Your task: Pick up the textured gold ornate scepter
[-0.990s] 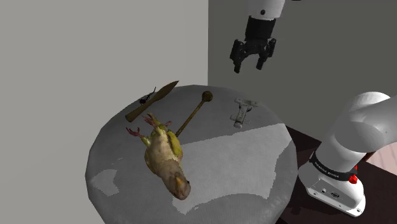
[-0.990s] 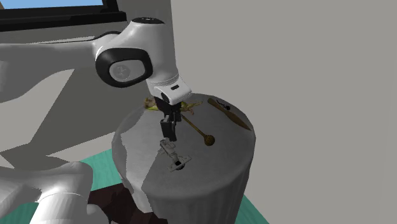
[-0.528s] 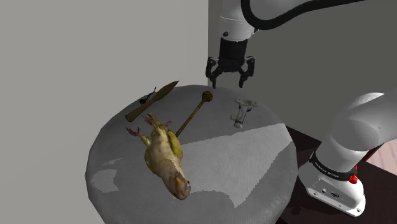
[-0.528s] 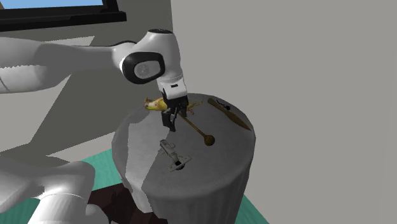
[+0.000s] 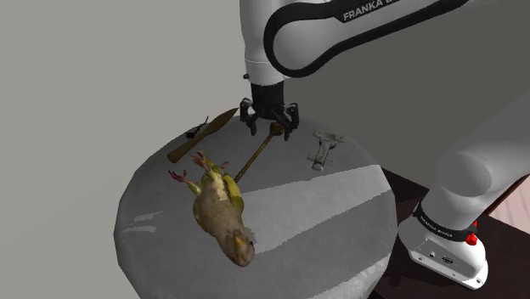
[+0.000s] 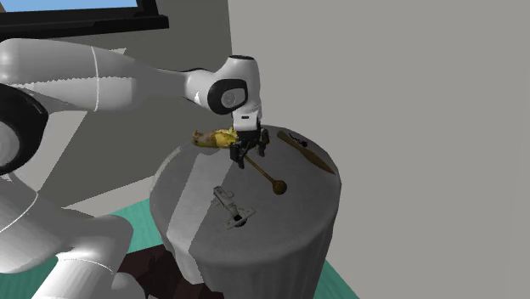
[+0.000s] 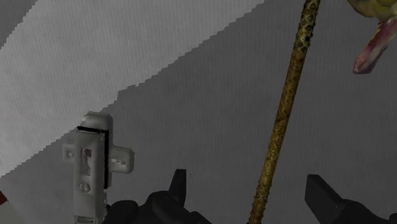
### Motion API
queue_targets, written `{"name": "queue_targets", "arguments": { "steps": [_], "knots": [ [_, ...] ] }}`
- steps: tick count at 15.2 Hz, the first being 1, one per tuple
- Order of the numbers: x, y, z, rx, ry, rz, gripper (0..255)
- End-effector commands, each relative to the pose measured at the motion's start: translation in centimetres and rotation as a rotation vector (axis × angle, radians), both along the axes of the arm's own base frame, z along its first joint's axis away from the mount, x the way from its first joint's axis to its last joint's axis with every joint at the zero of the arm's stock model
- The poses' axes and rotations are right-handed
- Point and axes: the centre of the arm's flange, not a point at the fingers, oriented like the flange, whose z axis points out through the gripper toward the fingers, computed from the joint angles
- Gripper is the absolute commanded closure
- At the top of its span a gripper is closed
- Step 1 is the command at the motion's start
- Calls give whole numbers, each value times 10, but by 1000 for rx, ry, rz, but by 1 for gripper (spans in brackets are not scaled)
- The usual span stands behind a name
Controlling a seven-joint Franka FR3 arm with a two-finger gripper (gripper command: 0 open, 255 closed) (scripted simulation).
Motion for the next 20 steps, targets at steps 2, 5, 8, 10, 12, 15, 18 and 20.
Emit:
{"name": "queue_targets", "arguments": {
  "steps": [2,5,8,10,12,15,18,20],
  "knots": [
    [31,22,-19,-4,8,-152,0],
    [33,23,-31,-5,9,-159,0],
    [33,23,-47,-5,9,-159,0],
    [33,23,-60,-5,9,-159,0],
    [33,23,-60,-5,9,-159,0],
    [33,22,-61,-5,9,-159,255],
    [33,22,-61,-5,9,-159,255],
    [33,23,-61,-5,9,-159,255]
  ]
}}
